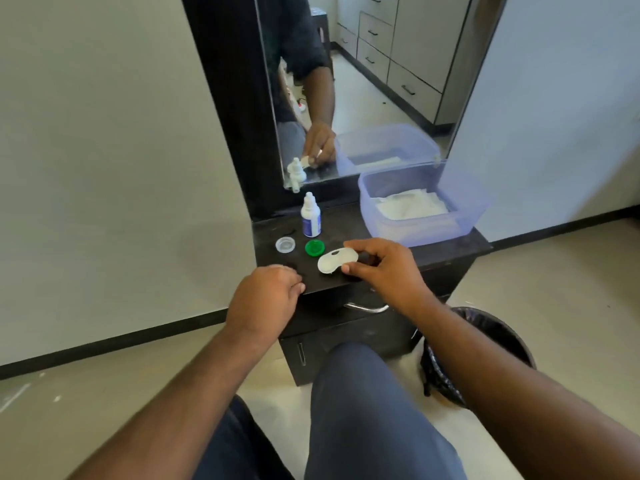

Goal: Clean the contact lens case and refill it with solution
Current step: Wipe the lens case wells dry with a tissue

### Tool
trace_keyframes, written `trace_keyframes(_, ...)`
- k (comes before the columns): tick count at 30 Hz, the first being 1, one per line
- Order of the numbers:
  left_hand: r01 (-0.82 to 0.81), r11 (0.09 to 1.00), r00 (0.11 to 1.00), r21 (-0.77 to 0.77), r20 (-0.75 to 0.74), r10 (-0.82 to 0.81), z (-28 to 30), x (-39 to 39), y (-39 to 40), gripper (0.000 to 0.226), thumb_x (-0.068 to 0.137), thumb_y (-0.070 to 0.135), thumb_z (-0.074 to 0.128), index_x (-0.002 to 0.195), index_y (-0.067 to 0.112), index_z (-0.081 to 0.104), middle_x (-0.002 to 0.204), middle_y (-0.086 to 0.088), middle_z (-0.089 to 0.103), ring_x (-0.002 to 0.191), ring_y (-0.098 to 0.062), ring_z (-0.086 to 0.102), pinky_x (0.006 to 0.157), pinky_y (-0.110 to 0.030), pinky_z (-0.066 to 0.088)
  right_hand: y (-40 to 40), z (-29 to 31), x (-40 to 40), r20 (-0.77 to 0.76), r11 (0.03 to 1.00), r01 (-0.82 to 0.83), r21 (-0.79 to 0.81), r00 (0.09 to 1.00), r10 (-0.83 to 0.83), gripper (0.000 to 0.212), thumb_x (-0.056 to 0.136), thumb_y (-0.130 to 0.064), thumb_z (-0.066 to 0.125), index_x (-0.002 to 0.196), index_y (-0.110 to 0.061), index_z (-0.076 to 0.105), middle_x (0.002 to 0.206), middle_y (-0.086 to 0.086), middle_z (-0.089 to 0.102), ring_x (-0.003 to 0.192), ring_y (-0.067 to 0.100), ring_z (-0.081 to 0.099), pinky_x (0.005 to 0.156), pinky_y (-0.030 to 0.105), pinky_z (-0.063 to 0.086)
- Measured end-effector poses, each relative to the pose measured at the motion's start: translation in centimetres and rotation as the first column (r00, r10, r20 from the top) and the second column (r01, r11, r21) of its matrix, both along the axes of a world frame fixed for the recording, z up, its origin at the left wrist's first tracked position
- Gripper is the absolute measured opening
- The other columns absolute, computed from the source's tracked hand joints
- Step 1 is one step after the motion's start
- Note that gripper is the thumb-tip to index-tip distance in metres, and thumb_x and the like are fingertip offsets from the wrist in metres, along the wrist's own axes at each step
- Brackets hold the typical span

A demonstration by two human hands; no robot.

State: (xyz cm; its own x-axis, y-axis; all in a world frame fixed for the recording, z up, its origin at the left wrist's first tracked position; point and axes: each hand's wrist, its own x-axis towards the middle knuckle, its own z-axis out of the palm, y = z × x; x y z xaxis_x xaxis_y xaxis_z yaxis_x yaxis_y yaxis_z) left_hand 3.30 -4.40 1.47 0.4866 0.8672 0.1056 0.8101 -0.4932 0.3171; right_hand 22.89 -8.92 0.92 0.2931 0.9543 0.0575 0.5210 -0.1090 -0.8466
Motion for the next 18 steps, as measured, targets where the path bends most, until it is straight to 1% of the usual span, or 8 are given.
trace_keyframes(3,-0.023,1.000,0.999,-0.011,-0.041,0.023,0.2,0.1,0.2,0.024,0.094,0.029,0.056,0.107,0.019,0.074,0.110,-0.001,0.072,0.101,-0.021,0.065,0.088,-0.038,0.051,0.2,0.3,-0.3,0.109,0.999,-0.016,-0.049,0.994,0.021,0.045,0.081,-0.018,0.075,0.124,-0.018,0.063,0.116,-0.001,0.066,0.099,0.009,0.058,0.093,0.023,0.047)
trace_keyframes(5,-0.026,1.000,0.996,0.002,-0.084,0.027,0.4,0.3,0.2,0.024,0.095,0.030,0.054,0.103,0.021,0.075,0.103,0.000,0.072,0.095,-0.022,0.065,0.083,-0.037,0.052,0.3,0.5,-0.3,0.157,0.997,-0.025,-0.069,0.987,0.036,0.046,0.080,-0.018,0.075,0.125,-0.018,0.063,0.120,0.001,0.065,0.101,0.010,0.058,0.095,0.024,0.047)
trace_keyframes(11,-0.055,0.997,0.990,-0.048,-0.130,0.048,1.6,1.2,0.5,0.023,0.093,0.031,0.057,0.104,0.021,0.075,0.097,-0.002,0.073,0.088,-0.021,0.066,0.078,-0.034,0.054,-0.4,1.5,0.1,0.187,0.996,-0.026,-0.084,0.982,0.041,0.052,0.080,-0.020,0.076,0.128,-0.016,0.060,0.121,0.003,0.065,0.093,0.007,0.055,0.091,0.022,0.045)
trace_keyframes(13,-0.067,0.995,0.987,-0.077,-0.151,0.055,2.2,1.6,0.6,0.022,0.092,0.031,0.059,0.105,0.021,0.074,0.098,-0.002,0.073,0.087,-0.020,0.065,0.072,-0.028,0.050,-1.2,2.1,0.6,0.195,0.999,-0.016,-0.052,0.981,0.026,0.049,0.080,-0.022,0.076,0.126,-0.017,0.062,0.115,-0.002,0.067,0.085,0.001,0.056,0.085,0.017,0.046)
trace_keyframes(15,-0.074,0.991,0.987,-0.110,-0.148,0.057,2.6,1.9,0.7,0.021,0.091,0.031,0.062,0.106,0.021,0.074,0.099,-0.002,0.072,0.087,-0.019,0.065,0.068,-0.025,0.045,-2.0,3.3,1.4,0.193,0.999,0.020,0.030,0.981,-0.026,0.040,0.079,-0.024,0.076,0.118,-0.019,0.067,0.096,-0.010,0.066,0.072,-0.004,0.055,0.071,0.006,0.043)
trace_keyframes(16,-0.075,0.989,0.988,-0.126,-0.140,0.057,2.8,2.2,0.8,0.021,0.090,0.030,0.064,0.107,0.022,0.074,0.099,-0.002,0.072,0.087,-0.018,0.065,0.068,-0.024,0.044,-2.2,4.1,1.9,0.182,0.996,0.043,0.082,0.982,-0.057,0.034,0.079,-0.024,0.076,0.112,-0.019,0.070,0.089,-0.014,0.064,0.070,-0.006,0.055,0.067,0.004,0.042)
trace_keyframes(17,-0.074,0.987,0.990,-0.142,-0.132,0.055,2.9,2.3,0.9,0.022,0.089,0.030,0.066,0.108,0.023,0.073,0.101,-0.002,0.072,0.088,-0.017,0.065,0.069,-0.023,0.045,-2.3,5.1,2.5,0.171,0.989,0.066,0.132,0.981,-0.088,0.030,0.080,-0.024,0.076,0.109,-0.019,0.071,0.087,-0.014,0.064,0.069,-0.005,0.057,0.066,0.004,0.043)
trace_keyframes(18,-0.073,0.985,0.991,-0.157,-0.124,0.053,3.1,2.5,1.1,0.024,0.088,0.029,0.068,0.111,0.024,0.073,0.104,-0.001,0.072,0.091,-0.017,0.065,0.071,-0.023,0.045,-2.2,6.0,3.3,0.166,0.980,0.088,0.176,0.979,-0.117,0.028,0.081,-0.024,0.074,0.108,-0.019,0.071,0.088,-0.012,0.066,0.072,-0.003,0.058,0.069,0.005,0.045)
